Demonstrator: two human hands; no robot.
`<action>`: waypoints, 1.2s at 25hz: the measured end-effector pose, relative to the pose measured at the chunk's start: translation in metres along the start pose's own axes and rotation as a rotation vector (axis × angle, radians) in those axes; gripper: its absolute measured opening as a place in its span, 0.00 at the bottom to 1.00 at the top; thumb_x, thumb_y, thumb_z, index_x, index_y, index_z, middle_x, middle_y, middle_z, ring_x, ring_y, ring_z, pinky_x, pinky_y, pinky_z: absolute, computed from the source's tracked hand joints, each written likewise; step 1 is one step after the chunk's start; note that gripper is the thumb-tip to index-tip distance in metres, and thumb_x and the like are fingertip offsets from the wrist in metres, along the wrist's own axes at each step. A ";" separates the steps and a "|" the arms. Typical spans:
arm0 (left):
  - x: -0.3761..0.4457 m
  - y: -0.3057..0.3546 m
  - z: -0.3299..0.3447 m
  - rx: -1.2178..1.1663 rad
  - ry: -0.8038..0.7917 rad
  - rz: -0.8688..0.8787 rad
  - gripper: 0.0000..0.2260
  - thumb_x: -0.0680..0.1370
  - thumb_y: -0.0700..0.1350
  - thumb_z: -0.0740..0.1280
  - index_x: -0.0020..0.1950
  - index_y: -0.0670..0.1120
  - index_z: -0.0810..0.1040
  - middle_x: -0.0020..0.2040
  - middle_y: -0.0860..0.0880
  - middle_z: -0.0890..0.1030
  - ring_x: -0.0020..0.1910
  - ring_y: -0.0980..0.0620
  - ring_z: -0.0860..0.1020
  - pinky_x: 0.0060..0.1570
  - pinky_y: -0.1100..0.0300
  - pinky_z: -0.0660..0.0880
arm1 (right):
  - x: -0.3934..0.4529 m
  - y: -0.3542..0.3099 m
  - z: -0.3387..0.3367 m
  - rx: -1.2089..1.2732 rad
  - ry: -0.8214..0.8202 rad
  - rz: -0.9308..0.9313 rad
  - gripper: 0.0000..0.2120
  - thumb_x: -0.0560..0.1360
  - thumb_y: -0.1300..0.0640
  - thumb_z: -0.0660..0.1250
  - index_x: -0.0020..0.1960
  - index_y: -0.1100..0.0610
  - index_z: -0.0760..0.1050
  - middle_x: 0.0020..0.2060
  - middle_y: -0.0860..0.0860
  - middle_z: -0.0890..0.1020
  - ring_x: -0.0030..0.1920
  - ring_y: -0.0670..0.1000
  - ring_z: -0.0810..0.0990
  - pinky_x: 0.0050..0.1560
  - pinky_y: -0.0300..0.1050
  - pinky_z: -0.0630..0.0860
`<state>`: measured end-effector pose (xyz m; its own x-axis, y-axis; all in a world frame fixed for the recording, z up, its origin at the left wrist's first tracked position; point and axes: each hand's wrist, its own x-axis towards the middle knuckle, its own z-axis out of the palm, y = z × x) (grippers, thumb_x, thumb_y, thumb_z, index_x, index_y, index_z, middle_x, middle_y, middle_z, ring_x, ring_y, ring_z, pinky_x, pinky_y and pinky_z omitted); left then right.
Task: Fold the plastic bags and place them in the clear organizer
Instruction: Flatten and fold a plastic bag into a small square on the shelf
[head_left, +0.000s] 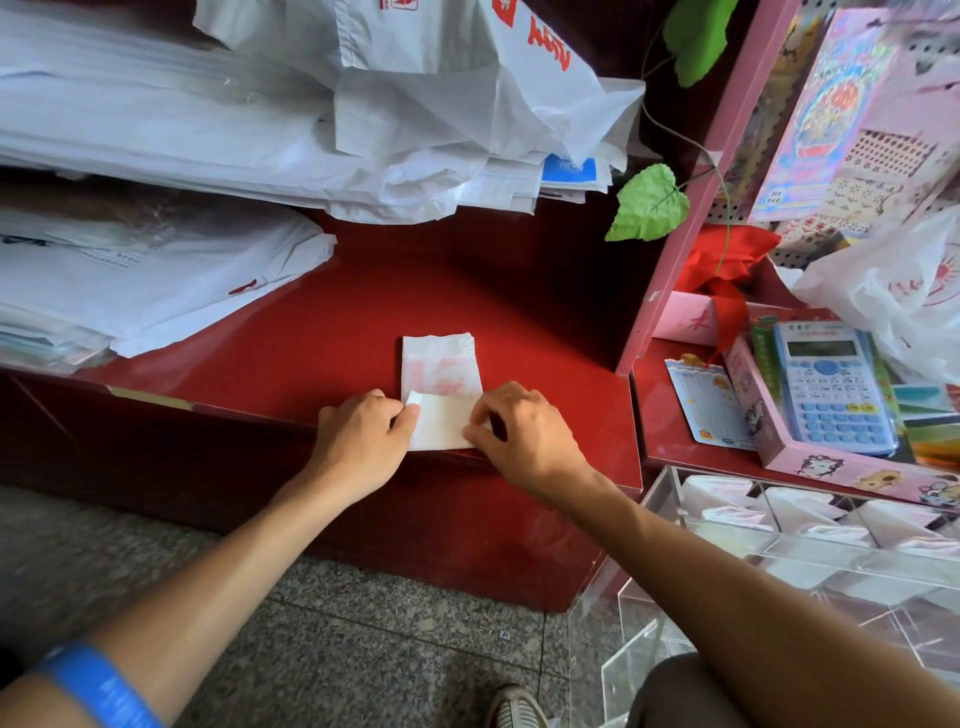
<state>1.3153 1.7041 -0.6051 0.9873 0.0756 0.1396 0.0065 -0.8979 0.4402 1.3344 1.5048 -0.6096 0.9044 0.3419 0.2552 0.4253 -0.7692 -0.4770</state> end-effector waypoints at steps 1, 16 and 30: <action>-0.001 -0.001 0.001 0.073 0.026 0.059 0.20 0.82 0.51 0.58 0.30 0.48 0.68 0.36 0.52 0.69 0.44 0.43 0.75 0.49 0.51 0.63 | 0.000 0.002 0.001 -0.031 -0.023 0.005 0.07 0.76 0.47 0.68 0.49 0.50 0.78 0.50 0.48 0.76 0.50 0.52 0.74 0.49 0.49 0.73; -0.009 -0.019 -0.003 0.144 0.064 0.440 0.18 0.67 0.47 0.65 0.56 0.48 0.84 0.52 0.54 0.85 0.52 0.49 0.78 0.52 0.50 0.78 | -0.001 0.006 -0.013 -0.368 -0.229 -0.138 0.32 0.73 0.35 0.66 0.71 0.49 0.69 0.70 0.44 0.69 0.63 0.53 0.67 0.61 0.51 0.66; -0.010 -0.017 -0.016 -0.439 0.008 0.056 0.12 0.74 0.44 0.74 0.54 0.58 0.79 0.39 0.62 0.83 0.44 0.70 0.79 0.43 0.77 0.68 | 0.010 0.009 -0.010 0.293 -0.073 0.284 0.07 0.72 0.53 0.74 0.48 0.51 0.77 0.35 0.43 0.82 0.37 0.46 0.79 0.46 0.47 0.76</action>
<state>1.3030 1.7251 -0.5998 0.9830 0.0373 0.1797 -0.1162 -0.6315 0.7666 1.3467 1.4957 -0.6027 0.9827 0.1836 0.0243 0.1408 -0.6558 -0.7417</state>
